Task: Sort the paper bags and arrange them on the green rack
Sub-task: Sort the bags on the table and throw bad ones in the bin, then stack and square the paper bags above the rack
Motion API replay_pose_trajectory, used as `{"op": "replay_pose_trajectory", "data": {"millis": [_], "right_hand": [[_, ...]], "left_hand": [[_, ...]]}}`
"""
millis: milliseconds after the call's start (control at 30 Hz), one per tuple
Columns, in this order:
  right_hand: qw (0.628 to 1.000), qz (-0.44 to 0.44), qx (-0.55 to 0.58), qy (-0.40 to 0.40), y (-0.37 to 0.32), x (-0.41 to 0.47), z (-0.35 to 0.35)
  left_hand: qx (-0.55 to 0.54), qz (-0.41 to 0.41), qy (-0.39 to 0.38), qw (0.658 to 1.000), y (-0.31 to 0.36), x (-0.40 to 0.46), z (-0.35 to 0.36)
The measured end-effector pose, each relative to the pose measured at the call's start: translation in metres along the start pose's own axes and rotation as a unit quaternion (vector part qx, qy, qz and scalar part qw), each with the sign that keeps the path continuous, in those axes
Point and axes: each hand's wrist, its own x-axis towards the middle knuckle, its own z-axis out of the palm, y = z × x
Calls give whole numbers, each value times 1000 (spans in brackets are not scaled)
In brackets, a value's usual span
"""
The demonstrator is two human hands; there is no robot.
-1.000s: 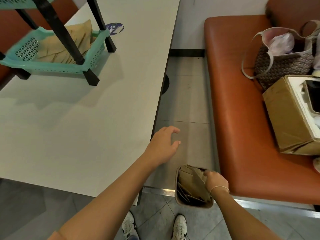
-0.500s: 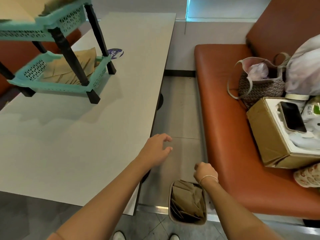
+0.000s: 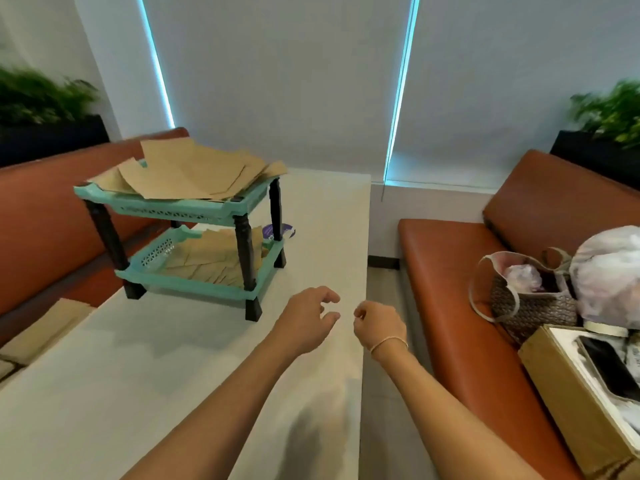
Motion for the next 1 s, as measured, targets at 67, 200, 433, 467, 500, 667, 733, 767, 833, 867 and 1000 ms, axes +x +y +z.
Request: {"op": "replay_pose_trajectory", "data": {"millis": [67, 200, 433, 467, 500, 667, 733, 767, 833, 867, 1000], "right_hand": [[999, -10, 18, 45, -38, 9, -13], [988, -18, 71, 139, -123, 22, -40], [962, -80, 125, 230, -255, 37, -61], [961, -93, 129, 228, -268, 39, -59], [960, -110, 127, 224, -280, 41, -56], [959, -251, 56, 121, -317, 50, -40], [957, -286, -2, 49, -327, 57, -35], [954, -297, -19, 24, -331, 61, -31], [950, -311, -21, 2, -338, 66, -25], [949, -316, -13, -4, -342, 68, -21], [953, -301, 13, -15, -351, 75, -13]], "left_hand": [[-1, 29, 12, 999, -11, 7, -34], [-21, 89, 61, 994, -35, 21, -115], [-45, 144, 146, 978, -84, 36, -237], [-44, 144, 152, 977, -92, 39, -248], [-44, 140, 155, 977, -100, 42, -258], [-38, 116, 191, 974, -131, 59, -296], [-48, 90, 212, 972, -140, 64, -306], [-55, 75, 220, 971, -143, 66, -311], [-50, 58, 228, 971, -149, 71, -319], [-45, 51, 232, 970, -152, 74, -324], [-41, 24, 234, 971, -165, 84, -338]]}}
